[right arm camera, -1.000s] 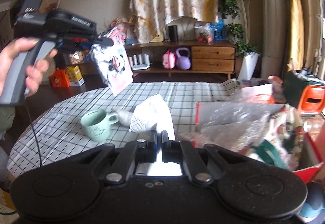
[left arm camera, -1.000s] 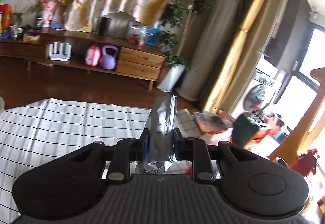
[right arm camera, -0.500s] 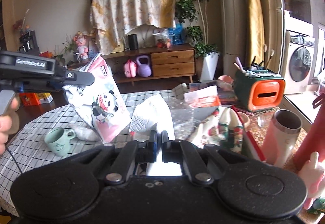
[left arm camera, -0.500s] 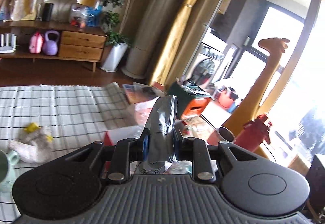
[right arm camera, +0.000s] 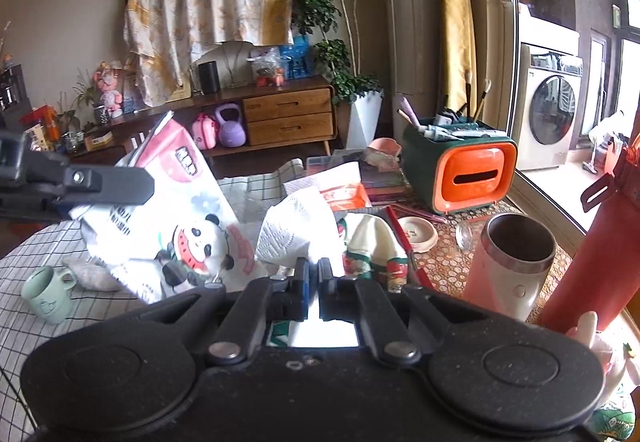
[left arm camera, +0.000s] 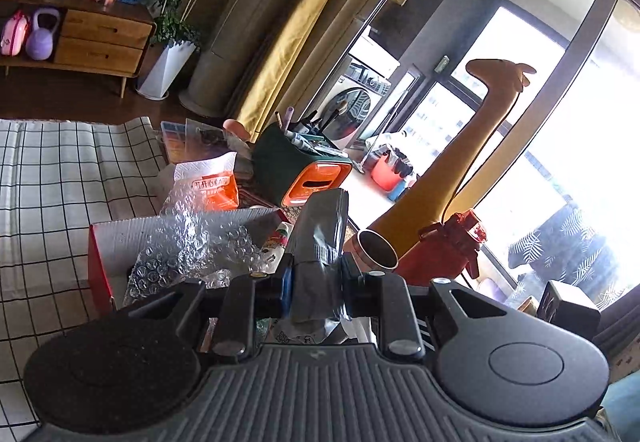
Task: Organize soft objects
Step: 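Carry the white packet with the left tool while the right tool carries the tissue to the red box, then open the left tool to drop the packet while the right tool releases the tissue into the box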
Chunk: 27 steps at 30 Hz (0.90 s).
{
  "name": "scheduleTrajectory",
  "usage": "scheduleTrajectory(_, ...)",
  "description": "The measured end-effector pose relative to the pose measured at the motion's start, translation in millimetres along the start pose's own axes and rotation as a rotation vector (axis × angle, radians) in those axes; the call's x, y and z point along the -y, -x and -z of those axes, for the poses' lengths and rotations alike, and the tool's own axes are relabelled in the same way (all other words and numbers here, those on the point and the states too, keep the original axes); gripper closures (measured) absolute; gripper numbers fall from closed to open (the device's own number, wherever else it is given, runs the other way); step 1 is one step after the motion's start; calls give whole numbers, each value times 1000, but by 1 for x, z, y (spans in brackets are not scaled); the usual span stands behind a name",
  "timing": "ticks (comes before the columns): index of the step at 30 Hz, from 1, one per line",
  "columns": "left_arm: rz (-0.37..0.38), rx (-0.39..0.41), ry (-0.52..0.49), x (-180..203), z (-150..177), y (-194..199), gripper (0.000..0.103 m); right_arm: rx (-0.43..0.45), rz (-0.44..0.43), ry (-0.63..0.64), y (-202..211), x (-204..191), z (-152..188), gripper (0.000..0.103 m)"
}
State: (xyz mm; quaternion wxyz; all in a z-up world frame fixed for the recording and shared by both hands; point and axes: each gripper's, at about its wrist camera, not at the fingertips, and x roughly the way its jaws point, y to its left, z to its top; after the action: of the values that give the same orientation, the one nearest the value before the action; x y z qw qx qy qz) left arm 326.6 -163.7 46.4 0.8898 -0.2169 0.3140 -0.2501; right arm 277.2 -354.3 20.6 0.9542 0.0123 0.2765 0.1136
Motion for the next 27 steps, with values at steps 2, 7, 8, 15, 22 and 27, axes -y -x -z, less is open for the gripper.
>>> scheduleTrajectory(2, 5, -7, 22, -8, 0, -12, 80, -8, 13, -13, -13, 6, -1, 100)
scheduleTrajectory(7, -1, -21, 93, -36, 0, -37, 80, -27, 25, -41, -40, 17, -2, 100)
scheduleTrajectory(8, 4, -23, 106, -41, 1, -40, 80, -31, 21, -45, -44, 19, -1, 100)
scheduleTrajectory(15, -23, -29, 173, -77, 5, -64, 80, -71, 42, -25, -73, 19, 7, 100)
scheduleTrajectory(22, -121, -82, 145, -97, 12, -80, 80, -118, 38, -35, -90, 19, 20, 99)
scheduleTrajectory(27, -176, -121, 114, -108, 23, -83, 81, -151, 27, -25, -97, 14, 28, 97)
